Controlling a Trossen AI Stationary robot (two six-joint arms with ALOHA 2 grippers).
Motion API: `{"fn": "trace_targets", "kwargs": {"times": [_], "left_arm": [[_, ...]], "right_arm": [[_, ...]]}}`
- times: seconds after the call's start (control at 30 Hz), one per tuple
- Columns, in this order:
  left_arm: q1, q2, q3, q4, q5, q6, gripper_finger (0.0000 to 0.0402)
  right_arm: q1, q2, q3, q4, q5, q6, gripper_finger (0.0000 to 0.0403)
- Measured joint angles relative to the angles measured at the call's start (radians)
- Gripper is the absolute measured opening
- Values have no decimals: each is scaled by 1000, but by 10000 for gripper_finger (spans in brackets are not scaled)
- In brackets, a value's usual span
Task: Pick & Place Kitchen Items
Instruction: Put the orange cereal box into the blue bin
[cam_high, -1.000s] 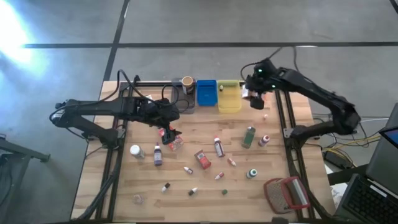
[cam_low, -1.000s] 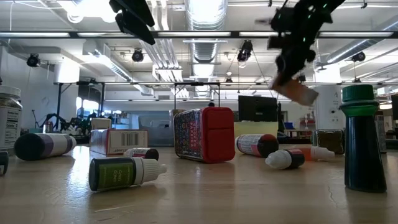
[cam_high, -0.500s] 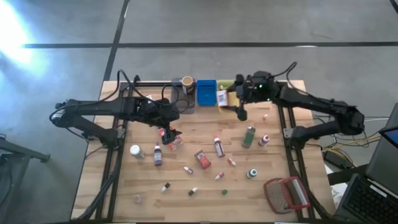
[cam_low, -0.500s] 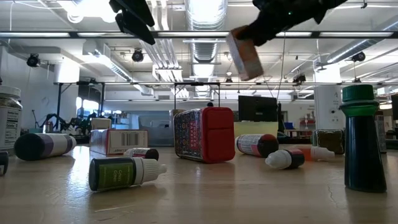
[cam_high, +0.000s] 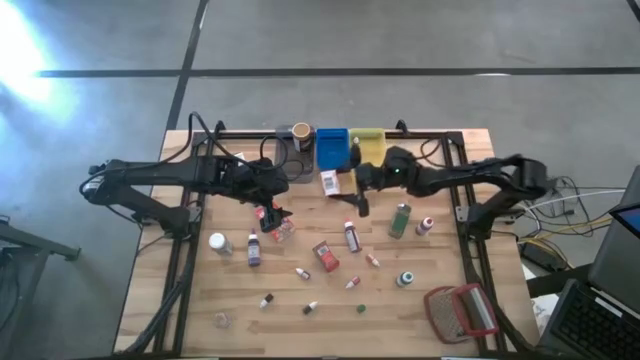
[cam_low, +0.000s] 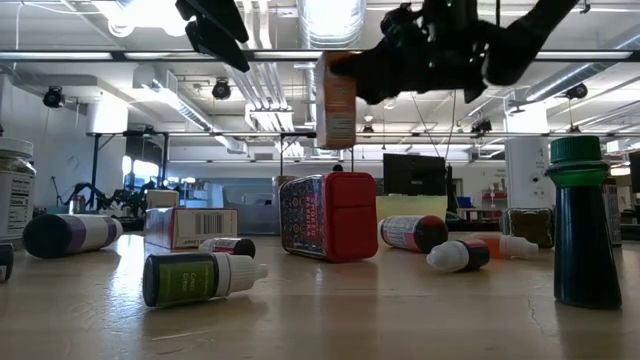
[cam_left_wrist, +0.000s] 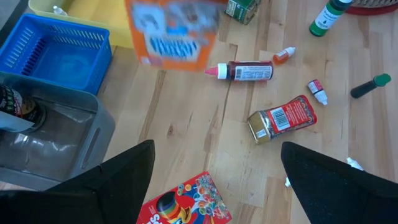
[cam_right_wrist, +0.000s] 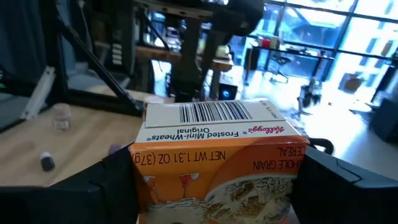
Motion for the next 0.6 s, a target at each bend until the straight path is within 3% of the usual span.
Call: {"fn": "trace_targets", "kwargs": {"times": [0.27,0.6], "left_arm": [[0,0,0,0,0,0,355],[0,0,0,0,0,0,355]], "right_arm": [[3,203,46,230,-53,111,324],[10,376,137,252,-75,145,300]]}}
